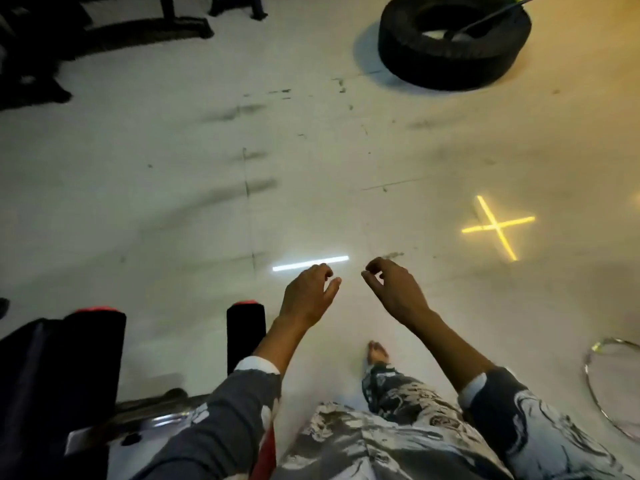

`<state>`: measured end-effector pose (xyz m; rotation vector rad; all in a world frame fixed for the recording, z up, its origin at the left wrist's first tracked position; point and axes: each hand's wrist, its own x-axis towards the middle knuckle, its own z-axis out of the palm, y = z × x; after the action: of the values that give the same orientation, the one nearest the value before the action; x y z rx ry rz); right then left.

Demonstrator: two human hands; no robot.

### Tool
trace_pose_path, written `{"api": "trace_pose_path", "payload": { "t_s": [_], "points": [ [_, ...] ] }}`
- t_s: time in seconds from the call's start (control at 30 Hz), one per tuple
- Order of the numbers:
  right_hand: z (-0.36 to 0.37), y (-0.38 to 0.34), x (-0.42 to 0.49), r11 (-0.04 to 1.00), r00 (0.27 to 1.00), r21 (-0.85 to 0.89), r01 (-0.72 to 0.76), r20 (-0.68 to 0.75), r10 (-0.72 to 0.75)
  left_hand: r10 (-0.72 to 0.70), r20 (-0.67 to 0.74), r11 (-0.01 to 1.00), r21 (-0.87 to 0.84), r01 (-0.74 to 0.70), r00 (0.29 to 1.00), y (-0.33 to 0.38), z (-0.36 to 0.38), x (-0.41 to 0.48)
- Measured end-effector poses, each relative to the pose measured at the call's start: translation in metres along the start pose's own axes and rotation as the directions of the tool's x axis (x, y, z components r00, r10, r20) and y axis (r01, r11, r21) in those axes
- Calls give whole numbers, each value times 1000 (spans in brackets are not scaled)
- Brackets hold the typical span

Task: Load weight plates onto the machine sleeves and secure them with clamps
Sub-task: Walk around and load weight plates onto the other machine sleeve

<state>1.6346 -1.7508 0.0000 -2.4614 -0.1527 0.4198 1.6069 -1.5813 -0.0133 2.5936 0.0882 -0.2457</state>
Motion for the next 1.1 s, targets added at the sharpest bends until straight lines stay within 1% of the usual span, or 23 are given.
{"api": "trace_pose_path", "payload": {
  "t_s": [0.13,0.23,0.27,0.4,0.43,0.57,0.73,0.8,0.9,0.97,1.03,1.1],
  "points": [
    [-9,-49,117,992,983,-29,122,139,-117,-131,-85,991,-39,128,988,-31,-47,85],
    [7,-100,219,962,931,-84,258,289,-225,-272,-157,962,-85,261,949,-80,-84,148],
    [8,-111,239,952,919,-97,289,308,-248,-288,-175,957,-95,275,941,-91,-93,162],
    [37,-187,356,913,871,-120,390,370,-324,-406,-235,912,-169,374,883,-171,-144,246],
    [45,-216,391,902,857,-129,411,391,-335,-443,-253,894,-197,403,860,-197,-166,272],
    [66,-305,476,862,811,-144,486,440,-384,-503,-320,863,-234,447,803,-258,-229,327],
    [114,-438,586,788,709,-105,607,519,-477,-598,-361,801,-277,530,715,-355,-319,393],
    [144,-487,630,749,658,-86,656,550,-514,-633,-376,774,-300,558,676,-400,-349,421],
    [190,-565,692,683,567,-50,729,604,-560,-694,-405,719,-352,600,595,-471,-397,460],
    [219,-625,735,645,500,-21,764,650,-572,-753,-414,656,-422,625,512,-521,-435,485],
    [242,-680,773,623,464,-7,783,674,-575,-798,-399,600,-460,654,452,-564,-474,506],
    [261,-732,804,593,419,12,805,696,-584,-817,-404,572,-480,665,411,-602,-511,525]
  ]
}}
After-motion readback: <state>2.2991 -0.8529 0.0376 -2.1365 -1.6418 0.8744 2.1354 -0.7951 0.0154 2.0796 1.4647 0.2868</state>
